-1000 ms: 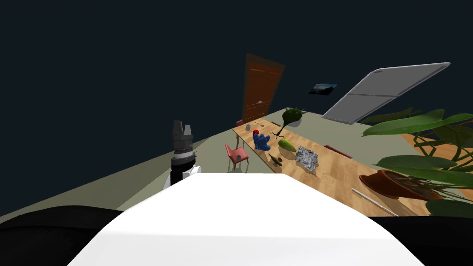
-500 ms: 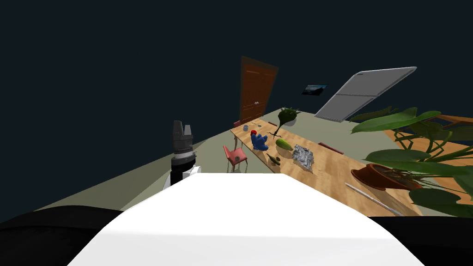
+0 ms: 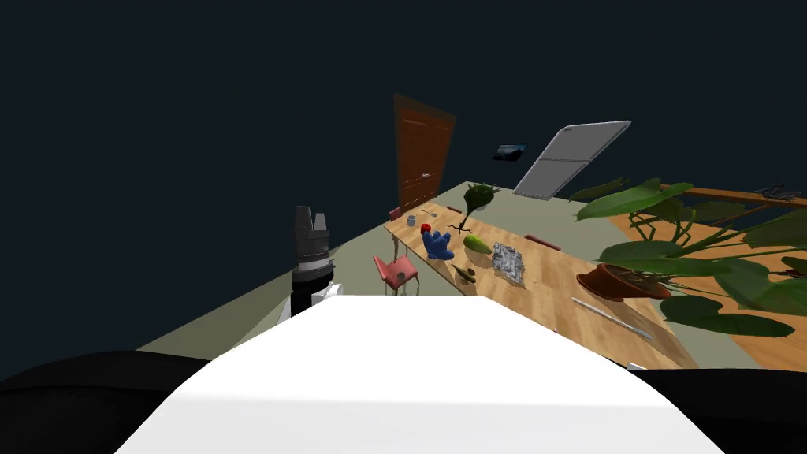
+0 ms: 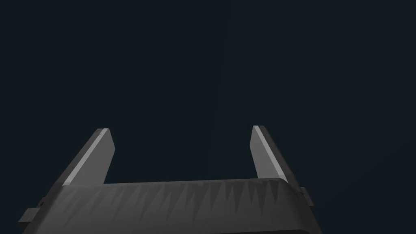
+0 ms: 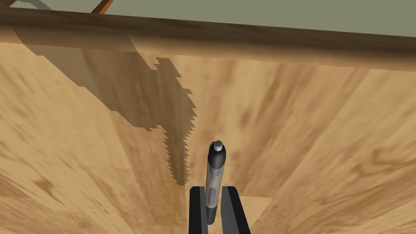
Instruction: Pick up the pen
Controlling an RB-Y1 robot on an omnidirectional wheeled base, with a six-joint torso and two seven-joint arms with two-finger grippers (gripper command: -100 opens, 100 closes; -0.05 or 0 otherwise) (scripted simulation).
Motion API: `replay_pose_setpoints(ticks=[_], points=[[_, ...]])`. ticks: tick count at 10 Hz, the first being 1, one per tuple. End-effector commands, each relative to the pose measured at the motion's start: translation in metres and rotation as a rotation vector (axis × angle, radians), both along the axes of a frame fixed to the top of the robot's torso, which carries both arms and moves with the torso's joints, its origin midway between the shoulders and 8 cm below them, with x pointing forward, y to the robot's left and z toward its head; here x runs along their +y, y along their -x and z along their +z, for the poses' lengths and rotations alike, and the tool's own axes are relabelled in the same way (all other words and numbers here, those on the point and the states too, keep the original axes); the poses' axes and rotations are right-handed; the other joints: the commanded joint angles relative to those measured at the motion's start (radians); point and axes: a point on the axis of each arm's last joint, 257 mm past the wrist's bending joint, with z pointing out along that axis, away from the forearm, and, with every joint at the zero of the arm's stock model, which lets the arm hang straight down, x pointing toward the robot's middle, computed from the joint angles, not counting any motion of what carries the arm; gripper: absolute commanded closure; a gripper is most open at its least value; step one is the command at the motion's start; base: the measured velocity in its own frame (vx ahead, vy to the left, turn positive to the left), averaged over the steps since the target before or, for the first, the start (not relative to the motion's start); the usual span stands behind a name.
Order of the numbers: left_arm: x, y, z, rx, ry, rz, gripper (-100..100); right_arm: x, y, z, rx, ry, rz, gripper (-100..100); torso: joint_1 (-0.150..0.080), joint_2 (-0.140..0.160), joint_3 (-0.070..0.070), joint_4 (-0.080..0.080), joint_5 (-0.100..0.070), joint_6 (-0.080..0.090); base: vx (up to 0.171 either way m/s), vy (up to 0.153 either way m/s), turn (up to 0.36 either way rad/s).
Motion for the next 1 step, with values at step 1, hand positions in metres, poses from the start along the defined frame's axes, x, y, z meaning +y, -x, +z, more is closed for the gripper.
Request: replay_pose_setpoints(ticks=[1], points=[[0.0000,0.0000,0.0000,0.000,0.000,0.000,0,0.0000,0.0000,0.0000,0.000,0.000,0.000,0,0.000,0.000,0.000,0.000,0.000,0.000,0.009,0.007,0.010]])
